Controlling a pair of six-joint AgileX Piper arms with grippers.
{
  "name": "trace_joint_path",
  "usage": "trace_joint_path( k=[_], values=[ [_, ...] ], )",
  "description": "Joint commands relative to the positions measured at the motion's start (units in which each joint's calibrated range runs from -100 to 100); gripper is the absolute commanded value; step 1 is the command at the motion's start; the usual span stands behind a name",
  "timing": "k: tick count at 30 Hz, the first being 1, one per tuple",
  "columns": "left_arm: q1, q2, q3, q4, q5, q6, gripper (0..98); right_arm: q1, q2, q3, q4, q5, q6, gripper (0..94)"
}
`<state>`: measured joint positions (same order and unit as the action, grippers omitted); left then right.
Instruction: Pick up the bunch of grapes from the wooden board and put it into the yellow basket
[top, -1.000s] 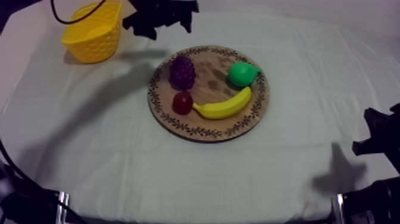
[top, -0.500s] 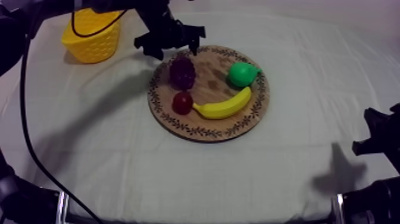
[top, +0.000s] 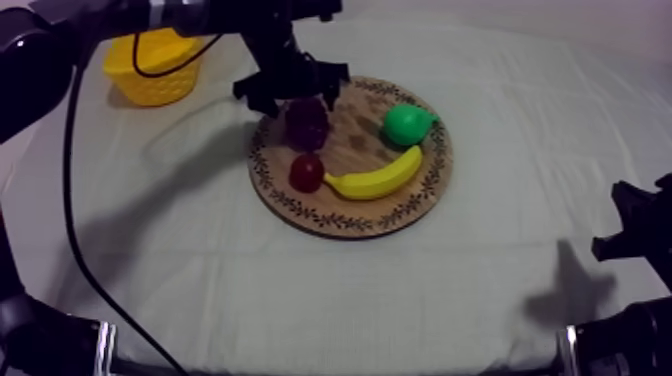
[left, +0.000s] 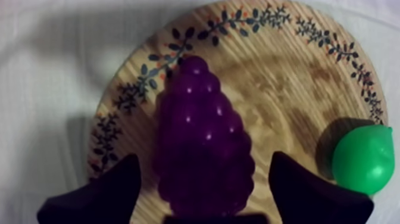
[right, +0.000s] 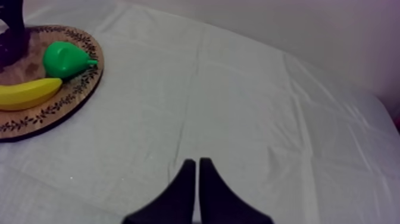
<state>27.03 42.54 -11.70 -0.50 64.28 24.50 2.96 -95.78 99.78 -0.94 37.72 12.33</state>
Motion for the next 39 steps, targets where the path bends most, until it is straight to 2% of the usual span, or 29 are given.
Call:
trace_joint_path(
  k=[1, 14, 20, 25, 31, 39],
  values=[
    [0.1, 1.3, -1.3, 0.03, 0.5, 0.1, 78.9, 0.0, 0.0, 0.0, 0.0, 0.0, 0.0, 0.3],
    [0.5, 3.7, -2.7, 0.07, 1.6, 1.0, 65.0, 0.0, 0.0, 0.0, 0.0, 0.0, 0.0, 0.3],
    [0.6, 3.9, -2.1, 0.22, 0.6, 0.2, 53.8, 0.0, 0.0, 0.0, 0.0, 0.0, 0.0, 0.3],
    [0.9, 5.2, -3.8, 0.08, 2.1, -0.3, 45.9, 0.0, 0.0, 0.0, 0.0, 0.0, 0.0, 0.3],
    [1.1, 6.3, -5.2, -0.06, 3.7, -0.2, 41.3, 0.0, 0.0, 0.0, 0.0, 0.0, 0.0, 0.3],
    [1.2, 1.2, -1.7, -0.68, 2.2, -0.1, 39.8, 0.0, 0.0, 0.0, 0.0, 0.0, 0.0, 0.3]
  ],
)
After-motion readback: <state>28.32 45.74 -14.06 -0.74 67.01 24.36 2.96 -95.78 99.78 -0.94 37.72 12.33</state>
